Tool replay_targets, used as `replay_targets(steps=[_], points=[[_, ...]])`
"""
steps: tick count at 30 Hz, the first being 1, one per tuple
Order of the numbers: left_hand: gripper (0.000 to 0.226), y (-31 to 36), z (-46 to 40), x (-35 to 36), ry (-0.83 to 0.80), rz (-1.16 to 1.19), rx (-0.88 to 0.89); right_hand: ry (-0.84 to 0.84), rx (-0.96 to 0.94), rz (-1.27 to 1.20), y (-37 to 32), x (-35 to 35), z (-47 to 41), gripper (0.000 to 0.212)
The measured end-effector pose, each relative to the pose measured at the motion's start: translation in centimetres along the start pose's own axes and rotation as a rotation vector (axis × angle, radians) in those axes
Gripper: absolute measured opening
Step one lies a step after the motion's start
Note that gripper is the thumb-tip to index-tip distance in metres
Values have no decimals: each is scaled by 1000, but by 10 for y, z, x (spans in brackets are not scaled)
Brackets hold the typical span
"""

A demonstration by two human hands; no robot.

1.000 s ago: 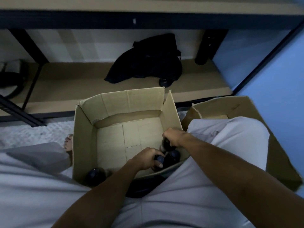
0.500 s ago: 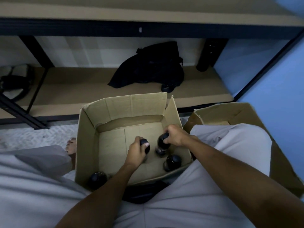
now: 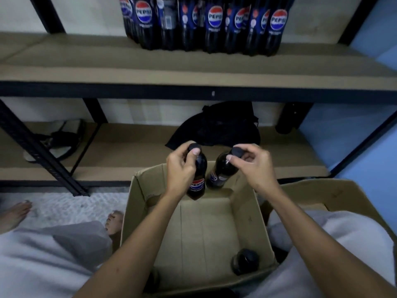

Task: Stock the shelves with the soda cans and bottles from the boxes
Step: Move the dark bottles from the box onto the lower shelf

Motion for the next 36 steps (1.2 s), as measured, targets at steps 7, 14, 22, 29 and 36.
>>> replay_targets(steps=[7, 14, 22, 29, 36], points=[[21, 118, -56, -14, 102, 197, 105, 308, -209, -216, -100, -24, -78, 19], [30, 231, -95, -16, 104, 216, 294, 363, -383, -380, -178, -38, -138, 9], [68, 311, -144, -15, 18, 209, 415, 391, -540, -313, -237, -46, -209, 5], [68, 306, -188, -11, 58, 195, 379, 341, -500, -251, -228, -23, -260, 19], [44, 276, -212, -8, 156, 177, 341, 347, -443, -225, -202, 1, -285, 17]])
Point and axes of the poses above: each hand's wrist, its own z-axis away from the middle knuckle, its own x-axis out of the palm, y = z × x, the point moved 5 cm from there along -z, towards the middle knuckle, and after that the axes turned 13 degrees about -x, right-handed, at the moved point
